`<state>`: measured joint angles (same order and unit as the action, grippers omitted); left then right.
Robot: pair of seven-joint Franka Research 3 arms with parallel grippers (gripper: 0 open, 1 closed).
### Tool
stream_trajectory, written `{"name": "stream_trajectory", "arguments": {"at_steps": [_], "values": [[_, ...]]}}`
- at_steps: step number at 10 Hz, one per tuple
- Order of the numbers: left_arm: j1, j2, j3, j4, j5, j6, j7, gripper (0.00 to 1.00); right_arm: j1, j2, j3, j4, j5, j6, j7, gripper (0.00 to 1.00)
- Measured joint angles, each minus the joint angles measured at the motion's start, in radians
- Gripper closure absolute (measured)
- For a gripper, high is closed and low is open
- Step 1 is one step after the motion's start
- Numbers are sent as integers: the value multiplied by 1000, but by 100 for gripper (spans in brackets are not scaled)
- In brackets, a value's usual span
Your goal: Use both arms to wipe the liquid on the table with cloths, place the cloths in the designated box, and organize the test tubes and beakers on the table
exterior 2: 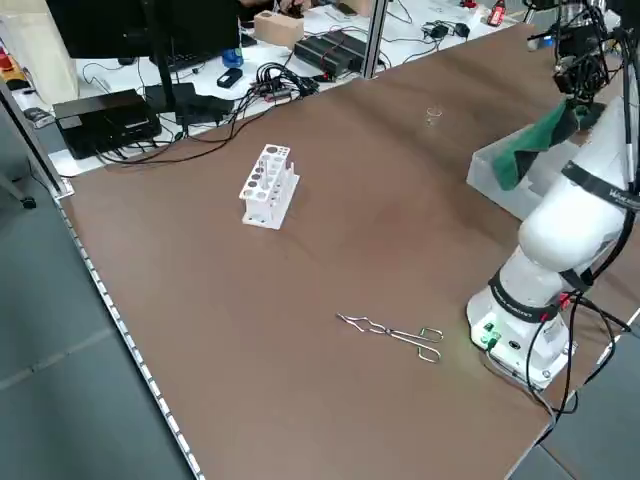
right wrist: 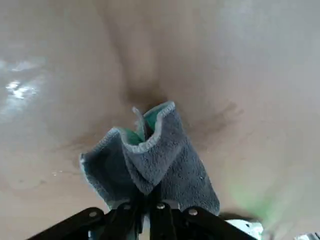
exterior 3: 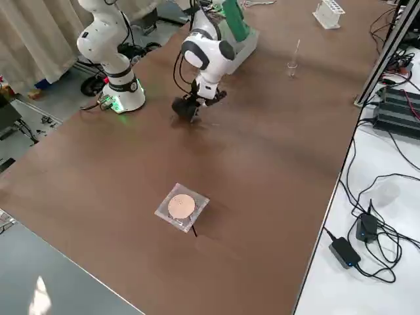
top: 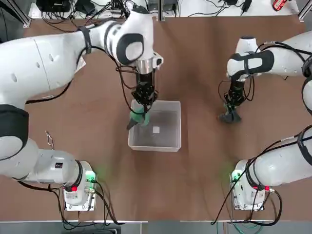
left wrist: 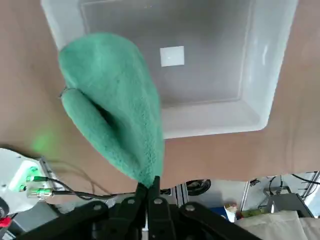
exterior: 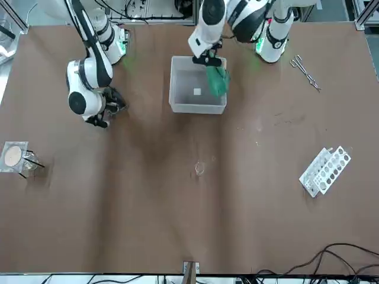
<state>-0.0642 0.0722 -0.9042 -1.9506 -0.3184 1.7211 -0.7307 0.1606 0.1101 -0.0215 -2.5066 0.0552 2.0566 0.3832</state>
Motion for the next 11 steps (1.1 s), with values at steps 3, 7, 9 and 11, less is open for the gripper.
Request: {"name": "stream_trajectory", "arguments": {"at_steps": [3,7,9,11], "values": [[-1,22,-20,54,0,33,0,97,-62,60,0,-8,0,3,-23,92],[2,27,-33,41,7,4,0,97,-131,89,0,5,-8,17,-128,92],[13,29,-30,0,35,-30,2,97,-183,103,0,47,-85,38,-204,92],[42,34,-24,-22,67,-49,17,94,-276,137,-2,112,-114,40,-333,92]]}}
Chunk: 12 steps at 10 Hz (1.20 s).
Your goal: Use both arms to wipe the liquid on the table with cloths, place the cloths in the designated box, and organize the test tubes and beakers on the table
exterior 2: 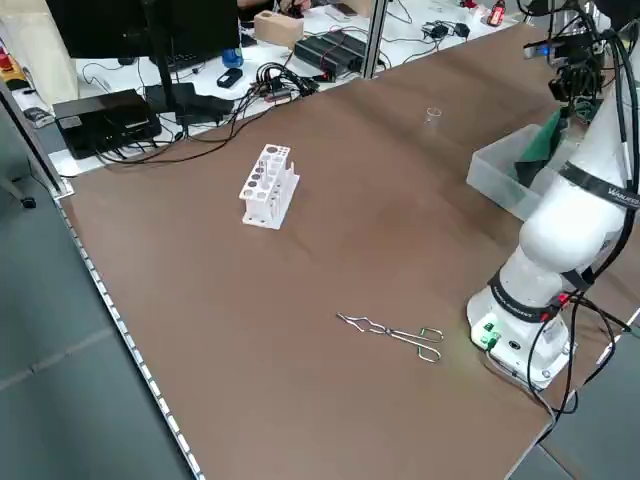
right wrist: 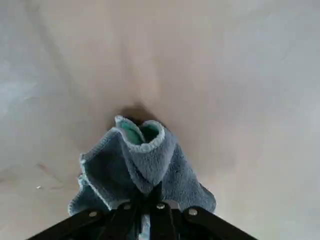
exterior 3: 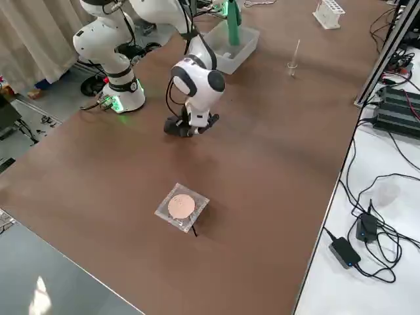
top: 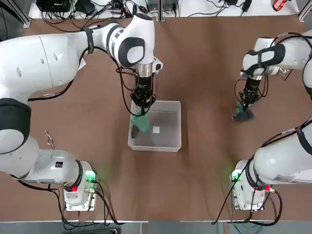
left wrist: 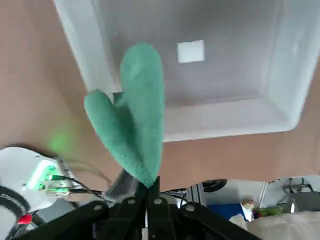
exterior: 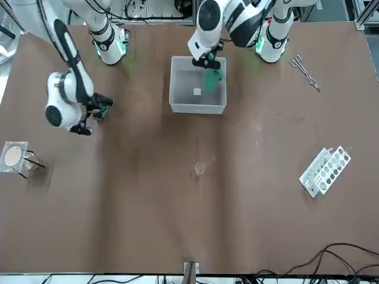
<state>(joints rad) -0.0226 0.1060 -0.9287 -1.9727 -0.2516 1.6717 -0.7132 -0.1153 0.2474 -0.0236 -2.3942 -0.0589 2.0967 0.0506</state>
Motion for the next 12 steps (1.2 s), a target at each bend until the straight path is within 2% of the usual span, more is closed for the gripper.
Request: {"name": "stream_trajectory", "arguments": {"at_steps": [2,3,6,8,9,10,12], "values": [[9,9,4,-1,4,-1,5,90,-4,25,10,19,4,-1,-19,92],[10,12,4,-1,5,-1,7,90,20,30,21,19,50,-1,-19,92],[31,29,22,7,47,11,24,81,196,35,33,19,295,-18,19,92],[30,36,141,73,64,19,96,54,290,36,35,20,433,-23,52,92],[23,47,217,118,65,19,144,38,323,37,35,20,475,-24,73,92],[5,74,293,167,65,19,185,26,343,38,35,21,488,-25,104,92],[-59,188,428,288,65,45,244,24,349,41,28,20,490,-27,128,92]]}}
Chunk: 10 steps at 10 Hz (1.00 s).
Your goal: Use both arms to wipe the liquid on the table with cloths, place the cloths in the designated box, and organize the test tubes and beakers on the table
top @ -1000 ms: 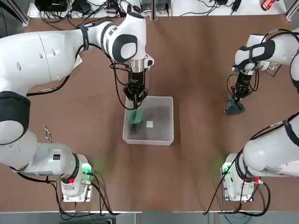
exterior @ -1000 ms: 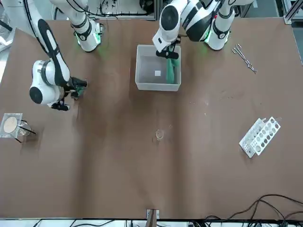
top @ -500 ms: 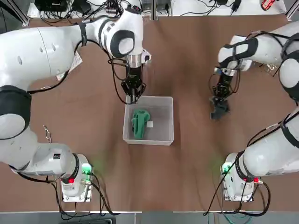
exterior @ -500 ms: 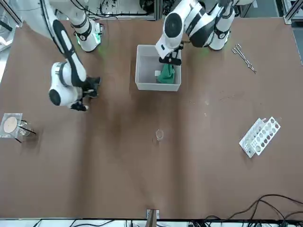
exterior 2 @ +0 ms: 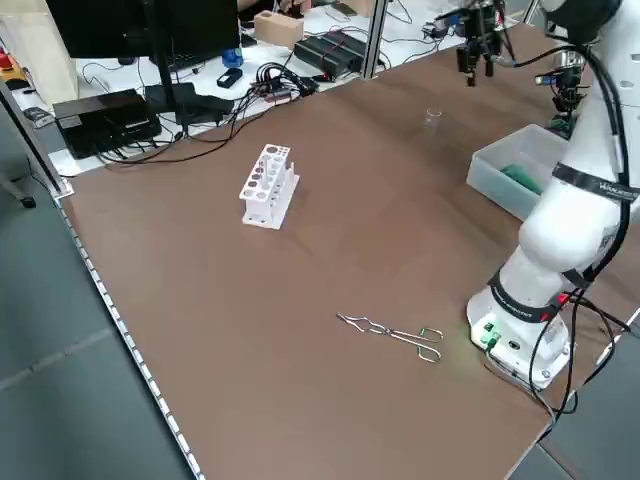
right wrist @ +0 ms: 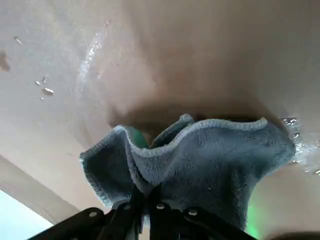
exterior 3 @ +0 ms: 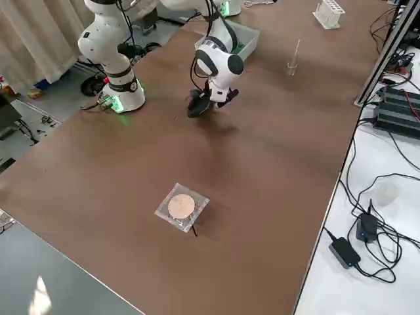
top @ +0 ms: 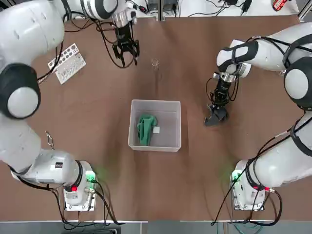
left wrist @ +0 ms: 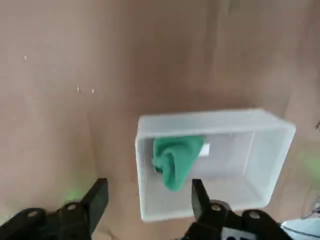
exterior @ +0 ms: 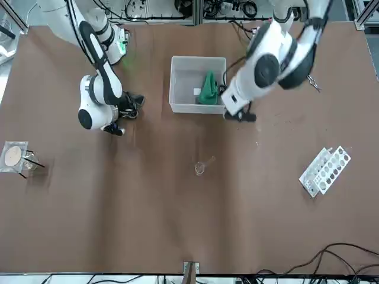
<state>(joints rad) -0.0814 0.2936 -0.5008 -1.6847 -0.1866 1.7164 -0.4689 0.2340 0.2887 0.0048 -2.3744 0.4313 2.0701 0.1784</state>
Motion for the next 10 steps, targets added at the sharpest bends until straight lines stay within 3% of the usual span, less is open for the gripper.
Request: {"name": "stream_trajectory", "arguments": {"at_steps": [2,3,7,10], "values": [[-44,134,51,76,10,151,3,24,-52,14,-25,-12,-31,-14,1,91],[-53,175,60,90,11,232,2,24,-112,19,-31,-19,-100,-40,1,91],[-59,252,63,103,42,411,2,24,-375,20,-37,-16,-390,-156,-10,90],[-72,336,63,109,88,507,2,24,-403,19,-27,-14,-416,-230,-10,90]]}}
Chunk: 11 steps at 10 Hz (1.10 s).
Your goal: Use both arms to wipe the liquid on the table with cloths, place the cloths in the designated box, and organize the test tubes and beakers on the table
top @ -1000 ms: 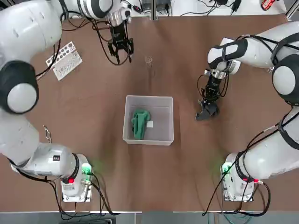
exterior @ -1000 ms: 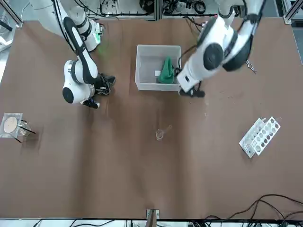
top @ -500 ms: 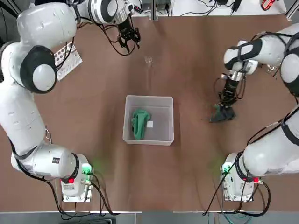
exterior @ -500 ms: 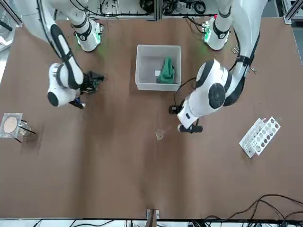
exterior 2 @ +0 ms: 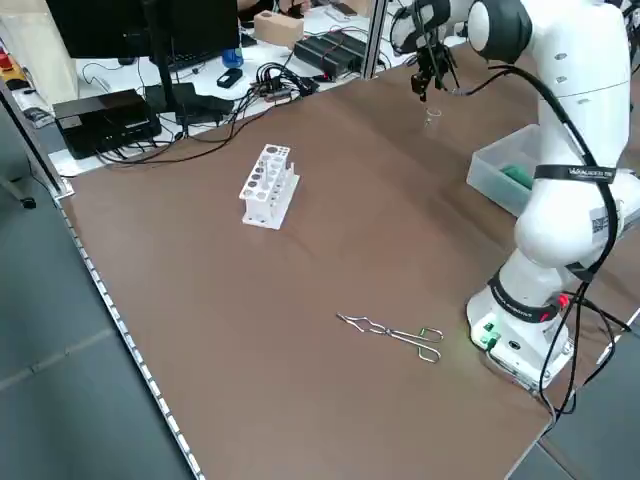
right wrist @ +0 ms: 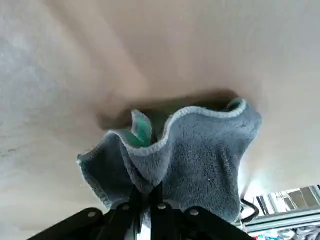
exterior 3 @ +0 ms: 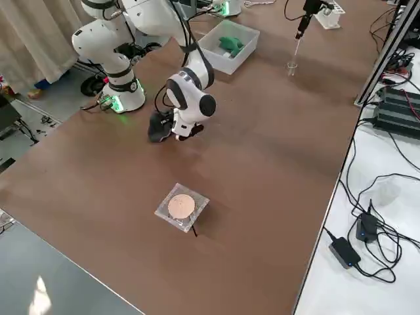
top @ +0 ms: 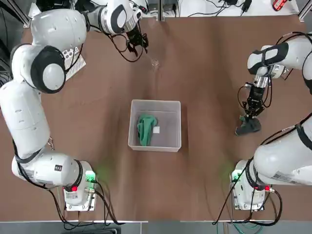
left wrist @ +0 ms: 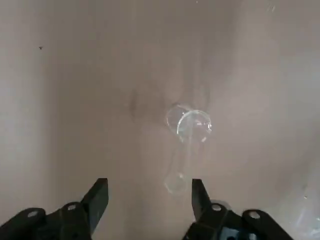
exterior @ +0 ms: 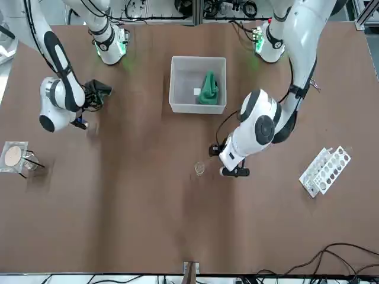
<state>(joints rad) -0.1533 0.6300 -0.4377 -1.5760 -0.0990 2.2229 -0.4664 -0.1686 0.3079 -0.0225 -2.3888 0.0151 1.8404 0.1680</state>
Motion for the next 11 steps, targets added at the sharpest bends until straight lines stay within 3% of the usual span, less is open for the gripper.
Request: {"name": "stream_trajectory", "arguments": {"at_steps": [2,4,7,9,11], "values": [[-14,28,0,10,0,39,-1,24,20,0,21,-1,54,-11,0,90],[-17,29,0,22,0,45,-7,29,114,1,32,-1,153,5,0,89],[-17,29,0,26,0,78,-10,52,229,9,39,8,176,111,10,89],[-18,29,-5,26,0,91,-14,62,283,10,41,53,281,118,7,89],[-21,29,-13,23,0,91,-39,63,374,11,44,85,381,118,18,89]]}}
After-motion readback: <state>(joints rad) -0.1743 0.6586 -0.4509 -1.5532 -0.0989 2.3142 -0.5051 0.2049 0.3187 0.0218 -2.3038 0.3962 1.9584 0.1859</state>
